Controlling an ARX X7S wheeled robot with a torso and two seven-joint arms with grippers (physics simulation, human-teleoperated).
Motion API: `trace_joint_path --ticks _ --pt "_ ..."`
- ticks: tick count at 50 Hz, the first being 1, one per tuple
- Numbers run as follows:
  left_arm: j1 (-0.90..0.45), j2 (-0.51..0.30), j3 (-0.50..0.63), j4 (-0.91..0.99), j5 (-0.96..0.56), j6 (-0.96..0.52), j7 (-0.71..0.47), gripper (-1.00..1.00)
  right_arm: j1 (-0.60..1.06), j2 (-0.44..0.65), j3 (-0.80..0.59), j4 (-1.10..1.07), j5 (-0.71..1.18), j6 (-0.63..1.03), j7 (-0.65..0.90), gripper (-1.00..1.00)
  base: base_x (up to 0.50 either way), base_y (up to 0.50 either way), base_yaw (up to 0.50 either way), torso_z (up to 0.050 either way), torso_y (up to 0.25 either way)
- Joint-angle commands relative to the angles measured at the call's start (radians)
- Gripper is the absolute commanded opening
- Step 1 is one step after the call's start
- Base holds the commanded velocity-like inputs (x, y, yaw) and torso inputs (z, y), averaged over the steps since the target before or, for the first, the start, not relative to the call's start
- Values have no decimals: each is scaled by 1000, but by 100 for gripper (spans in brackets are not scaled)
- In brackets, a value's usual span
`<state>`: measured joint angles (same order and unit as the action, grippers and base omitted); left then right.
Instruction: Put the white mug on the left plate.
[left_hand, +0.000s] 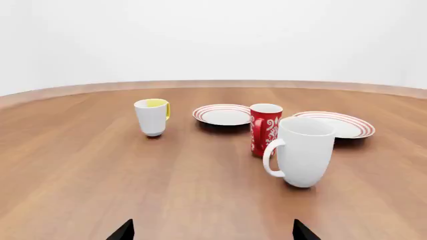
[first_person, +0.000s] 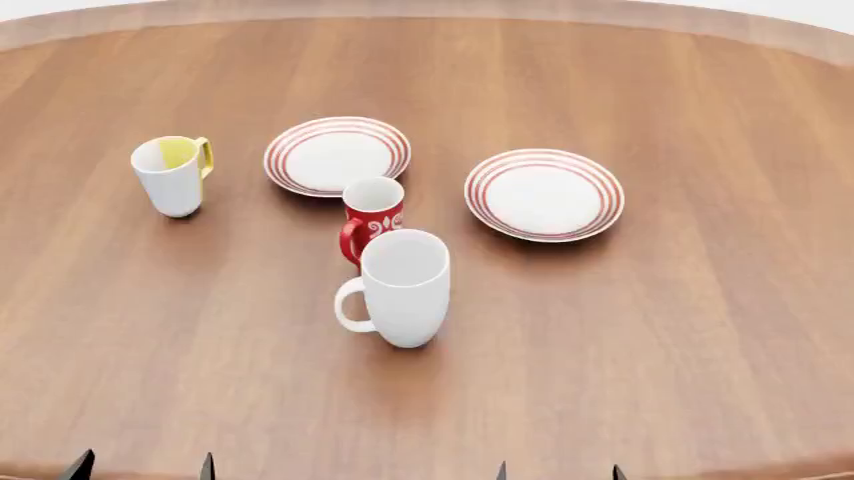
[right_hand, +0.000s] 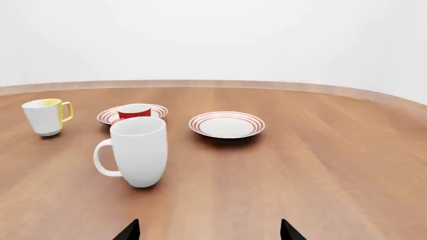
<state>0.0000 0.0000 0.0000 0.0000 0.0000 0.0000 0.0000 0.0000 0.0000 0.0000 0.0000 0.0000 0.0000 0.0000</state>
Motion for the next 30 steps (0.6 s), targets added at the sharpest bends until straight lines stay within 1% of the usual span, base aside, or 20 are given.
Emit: trace_joint_path --ticks 1,3,6,9,11,13,20,24,27,30 --pt "1 -16 18 1 -15 1 -20 100 0 15 -17 2 20 -1 20 100 0 0 0 0 0" --pt "3 -25 29 22 12 -5 -58 100 -1 23 -28 -1 28 2 31 100 0 0 0 0 0" --pt "23 -33 48 57 -26 -11 -40 100 -3 34 -39 -10 36 9 44 100 0 0 0 0 0" --pt "33 -41 66 90 -17 -26 -55 100 -1 43 -54 -18 29 20 55 100 0 0 0 0 0" --pt "33 -46 72 149 -19 -58 -62 100 -6 48 -66 -47 20 40 65 100 0 0 0 0 0" --pt "38 -58 86 208 9 -60 -75 100 -5 54 -79 -74 7 61 73 100 0 0 0 0 0" --pt "43 -75 84 429 -28 -174 -79 100 -12 70 -107 -283 0 153 85 100 0 0 0 0 0" --pt "33 -82 68 565 -60 -253 -87 100 -7 77 -121 -442 -8 237 93 100 0 0 0 0 0" --pt "31 -88 61 632 -75 -290 -93 100 -1 83 -133 -511 -16 275 99 100 0 0 0 0 0" --pt "22 -93 53 738 -96 -347 -104 100 14 88 -147 -624 -28 347 102 100 0 0 0 0 0"
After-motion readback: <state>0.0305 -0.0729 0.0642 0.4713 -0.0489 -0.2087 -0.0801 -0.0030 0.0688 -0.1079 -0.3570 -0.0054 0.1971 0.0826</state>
